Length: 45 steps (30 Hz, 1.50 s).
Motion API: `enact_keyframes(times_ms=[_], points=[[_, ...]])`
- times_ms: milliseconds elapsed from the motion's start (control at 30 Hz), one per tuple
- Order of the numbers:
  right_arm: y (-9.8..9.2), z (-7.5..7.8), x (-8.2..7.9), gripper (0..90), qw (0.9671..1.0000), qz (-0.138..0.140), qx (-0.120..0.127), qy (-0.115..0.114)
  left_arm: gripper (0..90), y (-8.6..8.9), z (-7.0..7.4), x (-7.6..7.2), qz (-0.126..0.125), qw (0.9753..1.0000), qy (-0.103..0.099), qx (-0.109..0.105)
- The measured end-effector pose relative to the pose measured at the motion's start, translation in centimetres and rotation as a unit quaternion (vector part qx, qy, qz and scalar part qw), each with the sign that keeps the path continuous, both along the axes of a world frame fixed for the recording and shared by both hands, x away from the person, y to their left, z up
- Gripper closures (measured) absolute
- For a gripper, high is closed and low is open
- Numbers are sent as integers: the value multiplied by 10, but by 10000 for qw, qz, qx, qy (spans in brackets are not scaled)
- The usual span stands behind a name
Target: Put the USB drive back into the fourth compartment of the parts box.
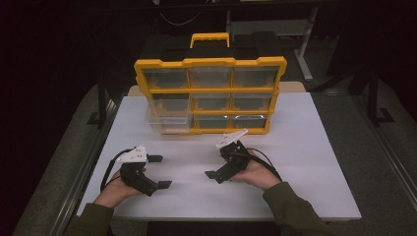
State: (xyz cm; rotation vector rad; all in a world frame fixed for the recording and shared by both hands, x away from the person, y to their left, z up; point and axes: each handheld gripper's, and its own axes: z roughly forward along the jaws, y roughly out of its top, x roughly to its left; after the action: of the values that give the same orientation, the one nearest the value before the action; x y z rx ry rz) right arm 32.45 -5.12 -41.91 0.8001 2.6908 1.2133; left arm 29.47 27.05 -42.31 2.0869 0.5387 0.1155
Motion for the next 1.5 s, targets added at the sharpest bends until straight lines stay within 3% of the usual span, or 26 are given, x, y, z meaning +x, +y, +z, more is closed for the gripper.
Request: enact_keyframes(times_ms=[867,1333,1367,1500], points=[[4,-19,-5,14,9982,76,-570,140,0,-1,0,-1,-26,10000,0,7],[3,-23,-8,175,9977,212,-631,153,0,-1,0,-1,-32,10000,-2,14],[3,-23,-8,244,9976,217,-643,156,0,-1,-1,-2,-31,10000,-2,15],[2,-22,-9,314,9976,200,-630,181,0,-2,-1,-2,-32,10000,-5,23]])
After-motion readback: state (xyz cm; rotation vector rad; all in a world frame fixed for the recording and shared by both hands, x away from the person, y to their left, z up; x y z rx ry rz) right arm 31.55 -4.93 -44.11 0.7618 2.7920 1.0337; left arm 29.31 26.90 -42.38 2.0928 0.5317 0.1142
